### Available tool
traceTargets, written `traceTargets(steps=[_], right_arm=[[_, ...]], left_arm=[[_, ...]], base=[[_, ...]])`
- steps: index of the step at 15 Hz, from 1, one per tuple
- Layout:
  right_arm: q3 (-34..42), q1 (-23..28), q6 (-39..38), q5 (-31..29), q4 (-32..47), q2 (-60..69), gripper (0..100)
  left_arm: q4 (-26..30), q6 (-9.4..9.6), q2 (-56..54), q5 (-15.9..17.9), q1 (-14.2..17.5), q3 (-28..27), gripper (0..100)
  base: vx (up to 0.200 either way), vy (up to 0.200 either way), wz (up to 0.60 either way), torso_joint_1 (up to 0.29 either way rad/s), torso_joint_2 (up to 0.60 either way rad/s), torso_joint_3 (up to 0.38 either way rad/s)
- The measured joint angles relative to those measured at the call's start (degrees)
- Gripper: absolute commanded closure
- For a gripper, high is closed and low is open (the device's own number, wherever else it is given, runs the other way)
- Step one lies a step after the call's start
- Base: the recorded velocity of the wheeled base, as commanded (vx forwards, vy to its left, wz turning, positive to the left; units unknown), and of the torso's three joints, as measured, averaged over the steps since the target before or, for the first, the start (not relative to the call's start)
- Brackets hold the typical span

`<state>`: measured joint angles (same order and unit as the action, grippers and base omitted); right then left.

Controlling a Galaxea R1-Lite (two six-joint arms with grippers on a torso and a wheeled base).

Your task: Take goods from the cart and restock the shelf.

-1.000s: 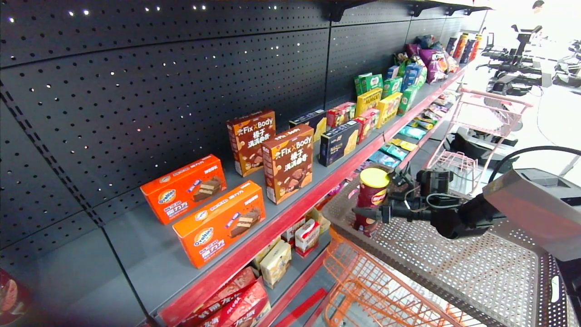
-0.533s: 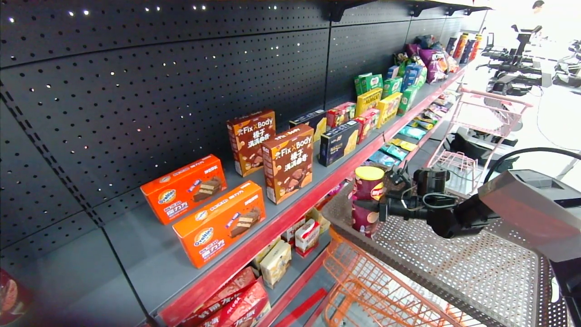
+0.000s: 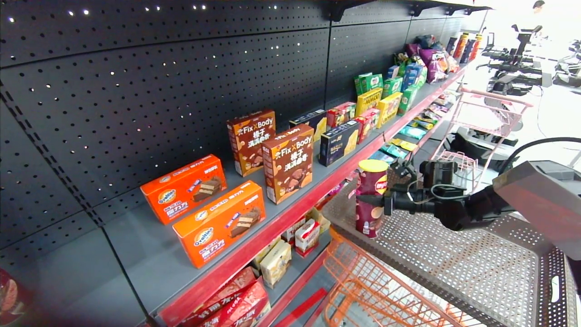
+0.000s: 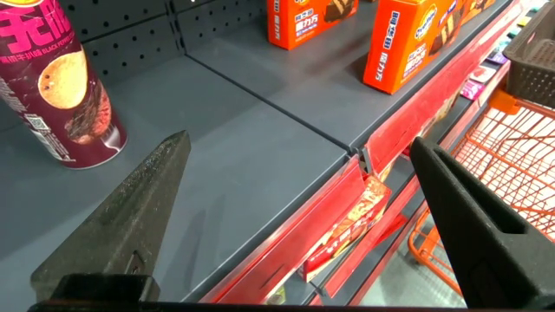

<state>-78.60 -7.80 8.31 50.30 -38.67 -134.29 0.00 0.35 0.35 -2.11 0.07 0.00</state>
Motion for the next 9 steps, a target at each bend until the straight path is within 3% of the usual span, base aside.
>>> traceTargets(steps=[6,9], right_arm=[[6.69,0.84,-0.51,-8.75,5.41,12.43,100],[9.67,0.09,-2.90,-16.31,9.67,20.35,100]], left_arm=[[0.00,-0.02,0.02,-0.05,0.00,0.00,0],[0.00,-0.02,0.00,0.00,0.00,0.00,0]], base=[[0.000,0.000,0.00,0.000,0.00,0.000],[0.000,0.000,0.00,0.000,0.00,0.000]])
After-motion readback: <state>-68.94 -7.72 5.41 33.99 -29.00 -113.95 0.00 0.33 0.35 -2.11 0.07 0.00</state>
